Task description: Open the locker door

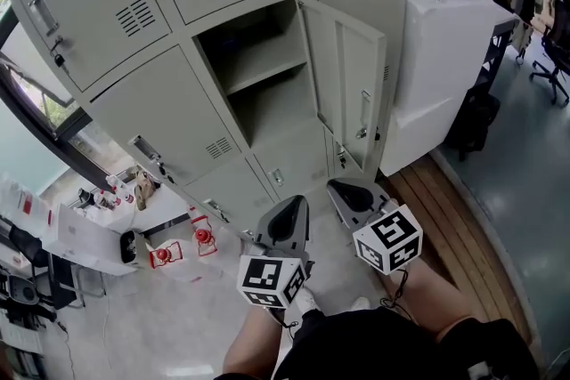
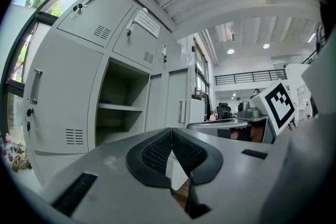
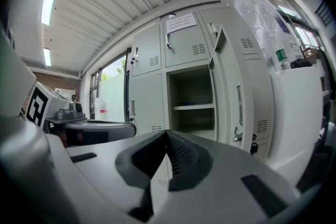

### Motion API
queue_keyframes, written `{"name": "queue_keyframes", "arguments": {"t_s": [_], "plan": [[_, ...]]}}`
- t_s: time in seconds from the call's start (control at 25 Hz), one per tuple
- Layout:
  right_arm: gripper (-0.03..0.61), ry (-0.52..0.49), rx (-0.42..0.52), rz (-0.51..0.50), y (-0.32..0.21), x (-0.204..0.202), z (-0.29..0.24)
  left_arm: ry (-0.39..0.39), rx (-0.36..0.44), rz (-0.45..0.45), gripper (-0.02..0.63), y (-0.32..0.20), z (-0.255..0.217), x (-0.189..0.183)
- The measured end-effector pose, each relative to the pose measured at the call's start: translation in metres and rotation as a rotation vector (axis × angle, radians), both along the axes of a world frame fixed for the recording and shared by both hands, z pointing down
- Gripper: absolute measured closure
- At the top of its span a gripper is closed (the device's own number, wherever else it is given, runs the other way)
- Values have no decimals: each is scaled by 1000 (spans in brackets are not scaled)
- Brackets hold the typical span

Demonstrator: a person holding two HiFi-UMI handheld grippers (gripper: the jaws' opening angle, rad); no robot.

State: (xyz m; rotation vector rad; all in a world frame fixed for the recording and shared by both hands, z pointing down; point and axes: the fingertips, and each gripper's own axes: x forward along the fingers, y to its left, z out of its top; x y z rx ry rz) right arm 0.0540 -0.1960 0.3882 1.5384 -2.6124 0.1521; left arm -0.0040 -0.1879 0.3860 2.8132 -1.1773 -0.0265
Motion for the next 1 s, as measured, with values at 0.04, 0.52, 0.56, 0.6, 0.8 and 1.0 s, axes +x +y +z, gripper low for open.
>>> {"name": "queue_keyframes", "arguments": {"t_s": [0.04,0.52,0.56,0.6,0.8,1.0], "plan": [[525,-1,-2,-1,0,0,1,0,-2,0,597,0,1,0],[525,0,-17,-7,2,1,6,-5,-9,2,597,1,3,2],[525,0,-17,-8,1,2,7,-6,-8,2,597,1,4,3],[525,-1,-16,-8,1,3,7,-7,-7,2,597,0,4,4],[525,-7,-12,-8,0,6,5,-12,-3,4,597,-1,3,6],[525,-17,-10,-8,-1,9,5,-19,0,4,597,-2,2,9]]}}
